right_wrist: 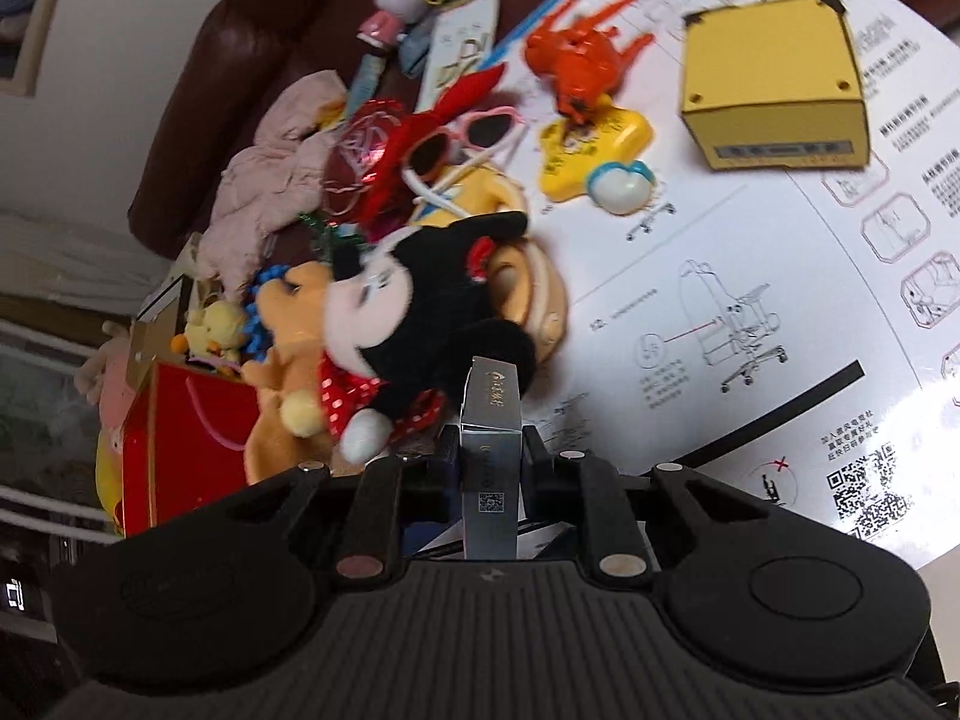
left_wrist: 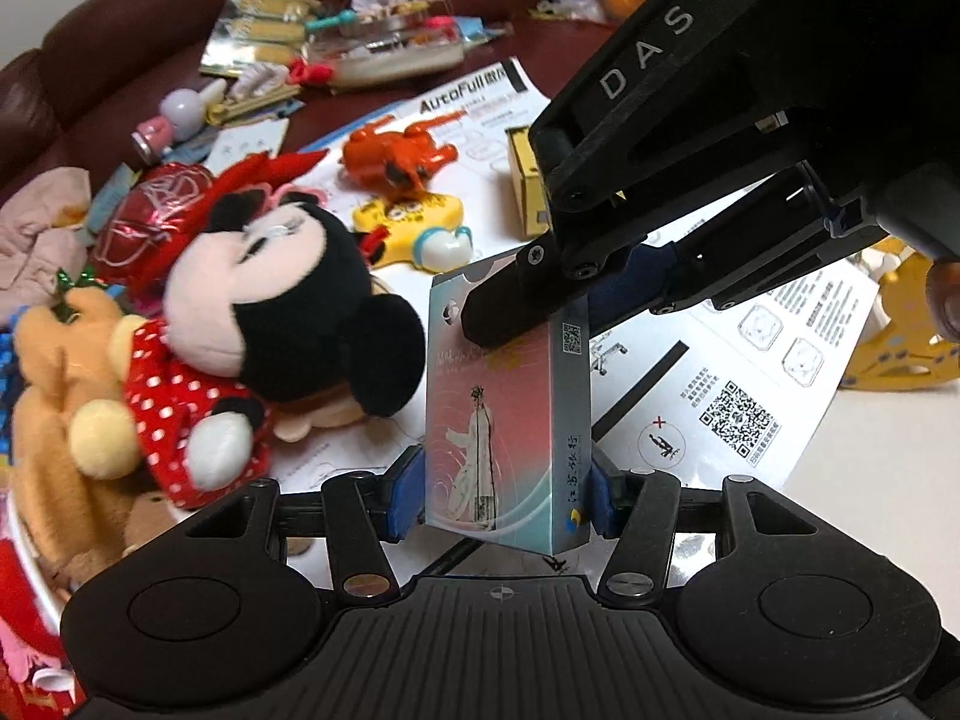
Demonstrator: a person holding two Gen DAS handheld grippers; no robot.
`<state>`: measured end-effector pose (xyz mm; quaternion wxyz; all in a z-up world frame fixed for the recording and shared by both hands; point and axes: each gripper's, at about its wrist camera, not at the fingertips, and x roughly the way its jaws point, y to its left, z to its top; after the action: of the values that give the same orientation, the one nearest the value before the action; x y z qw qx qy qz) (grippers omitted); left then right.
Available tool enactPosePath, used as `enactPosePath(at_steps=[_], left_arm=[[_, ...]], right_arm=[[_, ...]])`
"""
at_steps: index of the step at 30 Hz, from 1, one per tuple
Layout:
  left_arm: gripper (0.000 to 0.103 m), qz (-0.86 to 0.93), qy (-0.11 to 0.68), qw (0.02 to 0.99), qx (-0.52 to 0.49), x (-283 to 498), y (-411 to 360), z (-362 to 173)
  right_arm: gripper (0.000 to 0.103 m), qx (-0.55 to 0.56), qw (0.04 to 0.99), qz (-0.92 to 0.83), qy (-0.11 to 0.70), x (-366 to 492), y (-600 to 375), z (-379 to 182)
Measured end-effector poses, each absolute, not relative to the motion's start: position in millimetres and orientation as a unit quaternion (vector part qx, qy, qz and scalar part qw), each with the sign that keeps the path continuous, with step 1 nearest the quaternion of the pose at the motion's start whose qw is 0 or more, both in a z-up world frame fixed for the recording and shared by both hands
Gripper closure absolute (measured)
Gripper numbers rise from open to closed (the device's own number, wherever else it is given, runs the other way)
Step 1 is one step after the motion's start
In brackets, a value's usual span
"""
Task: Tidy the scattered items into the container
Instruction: 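Lift the card box and carry it over the red box with the left tool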
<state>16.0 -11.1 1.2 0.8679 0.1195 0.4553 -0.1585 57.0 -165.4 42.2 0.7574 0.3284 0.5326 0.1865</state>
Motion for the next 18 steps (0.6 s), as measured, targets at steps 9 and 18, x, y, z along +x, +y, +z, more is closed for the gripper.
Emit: enactPosePath(at_steps=[9,18], left_arm=[[0.049,-0.143,0.439,0.877,0.132,-3.5,-6.4,18.7],[0.048,-0.118,0.407,0.896,0.134,-14.6,10.4,47.4]], right_arm=[[0.081,0.315,0.764,0.209,0.523,44.1,-153.4,59.8],[0.081,0.285,0.782,0.240,0.500,40.8,-132.3,93.4]])
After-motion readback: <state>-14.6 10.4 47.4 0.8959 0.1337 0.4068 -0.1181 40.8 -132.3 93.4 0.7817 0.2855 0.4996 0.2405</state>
